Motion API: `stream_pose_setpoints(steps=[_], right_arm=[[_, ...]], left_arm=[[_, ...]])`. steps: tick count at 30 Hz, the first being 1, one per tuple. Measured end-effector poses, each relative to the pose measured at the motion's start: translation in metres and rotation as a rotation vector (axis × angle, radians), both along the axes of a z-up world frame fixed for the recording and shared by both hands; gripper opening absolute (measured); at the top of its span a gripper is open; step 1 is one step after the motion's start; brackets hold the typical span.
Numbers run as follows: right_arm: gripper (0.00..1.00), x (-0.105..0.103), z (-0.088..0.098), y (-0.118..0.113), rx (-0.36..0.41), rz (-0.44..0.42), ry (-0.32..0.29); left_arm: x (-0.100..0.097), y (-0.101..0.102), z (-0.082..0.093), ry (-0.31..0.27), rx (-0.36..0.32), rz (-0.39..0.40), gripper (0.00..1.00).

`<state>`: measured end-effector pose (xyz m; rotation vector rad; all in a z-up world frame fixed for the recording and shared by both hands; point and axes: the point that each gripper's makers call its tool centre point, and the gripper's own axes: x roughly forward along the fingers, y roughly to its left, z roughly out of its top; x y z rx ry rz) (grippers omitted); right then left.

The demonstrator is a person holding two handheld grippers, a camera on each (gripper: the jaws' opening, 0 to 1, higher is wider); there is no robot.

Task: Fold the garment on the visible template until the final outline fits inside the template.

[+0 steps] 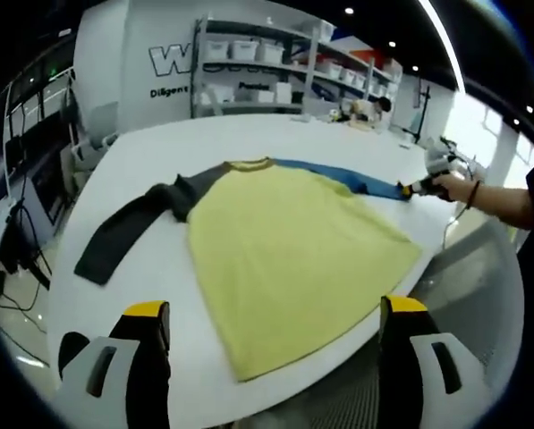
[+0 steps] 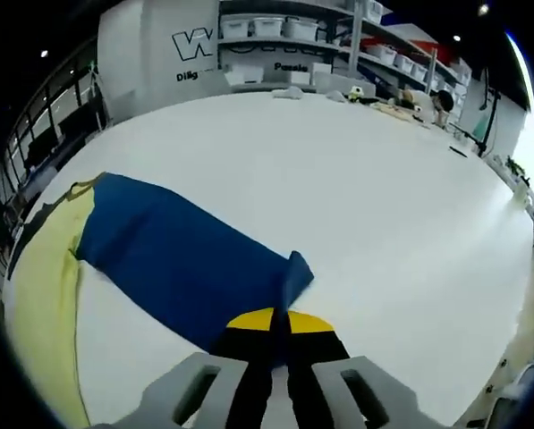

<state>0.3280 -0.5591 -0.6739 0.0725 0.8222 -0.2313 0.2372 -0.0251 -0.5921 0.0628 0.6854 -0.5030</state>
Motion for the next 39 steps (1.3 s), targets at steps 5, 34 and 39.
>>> stream_pose_setpoints(steps=[5,34,39], right_arm=[[0.0,0.006,0.003,-0.011,0.057,-0.036,-0.019],[0.0,0.081,-0.007,-0.078,0.143,-0.073,0.002],[0.0,0.079,-0.009,-0.083,0.173,-0.122,-0.003]], left_arm=[[-0.002,-0.003,0.001,-0.001,0.004,-0.016,0.96],[0.007,-0.011,0.006,-0.026,-0.047,-0.046,0.99],[0.008,-0.008,0.006,-0.026,-0.044,-0.042,0.99]])
